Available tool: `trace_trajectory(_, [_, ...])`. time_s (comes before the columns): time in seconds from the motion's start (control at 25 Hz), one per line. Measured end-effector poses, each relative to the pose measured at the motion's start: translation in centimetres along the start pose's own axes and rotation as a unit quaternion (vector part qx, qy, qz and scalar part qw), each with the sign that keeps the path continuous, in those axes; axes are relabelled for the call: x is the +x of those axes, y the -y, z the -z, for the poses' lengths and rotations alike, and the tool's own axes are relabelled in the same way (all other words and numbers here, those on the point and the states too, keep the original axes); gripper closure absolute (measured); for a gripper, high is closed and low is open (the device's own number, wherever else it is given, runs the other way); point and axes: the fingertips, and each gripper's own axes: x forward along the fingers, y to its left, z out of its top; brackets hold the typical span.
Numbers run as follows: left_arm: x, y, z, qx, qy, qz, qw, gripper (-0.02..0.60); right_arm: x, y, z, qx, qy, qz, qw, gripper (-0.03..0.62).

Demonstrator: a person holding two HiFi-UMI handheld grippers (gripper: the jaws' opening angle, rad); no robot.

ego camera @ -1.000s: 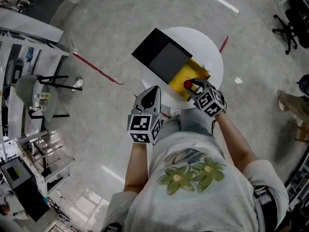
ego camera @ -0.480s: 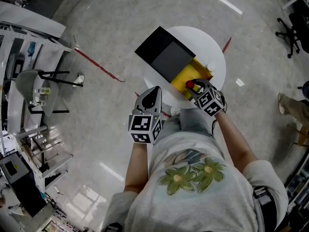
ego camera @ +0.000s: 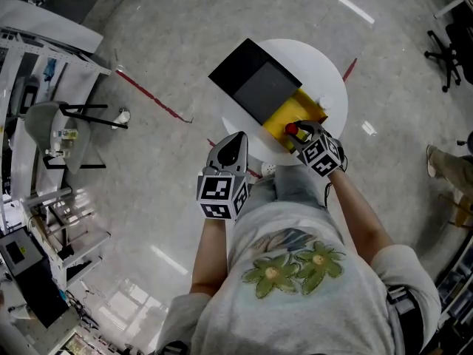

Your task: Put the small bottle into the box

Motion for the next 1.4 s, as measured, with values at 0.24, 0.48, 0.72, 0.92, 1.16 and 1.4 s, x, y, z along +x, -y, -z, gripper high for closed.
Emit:
trace_trajectory(0.24, [0.4, -0.4, 0.1, -0.002, -0.001, -0.002, 1.0, 0.577, 0.8, 0.0, 0.5, -0.003, -0.007, -0.003, 1.0, 0.456])
trace_trajectory(0.48, [0.0, -0.1, 0.2, -0.002, -0.003, 0.0, 1.0, 0.577, 0.5, -0.7, 0.9, -0.004, -0.006, 0.001, 1.0, 0.456])
trace_trajectory(0.72, [0.1, 0.1, 0.3, -0.001, -0.002, 0.004, 1.0, 0.577, 0.6, -0.8, 1.5, 0.005, -0.007, 0.002, 1.0, 0.453])
trace_trajectory(0.92, [-0.1, 0.4, 0.2, 0.002, -0.002, 0.009, 1.0, 0.577, 0.5, -1.0, 1.4, 0.008, -0.01, 0.006, 1.0, 0.453])
trace_trajectory(1.16, [-0.2, 0.9, 0.2, 0.008, -0.003, 0.015, 0.9999, 0.577, 0.8, -1.1, 1.9, 0.021, -0.026, 0.01, 0.999, 0.444])
trace_trajectory(1.4, [-0.2, 1.4, 0.0, 0.016, 0.002, 0.02, 0.9997, 0.577, 0.2, -1.0, 1.6, 0.031, -0.02, 0.019, 0.999, 0.419])
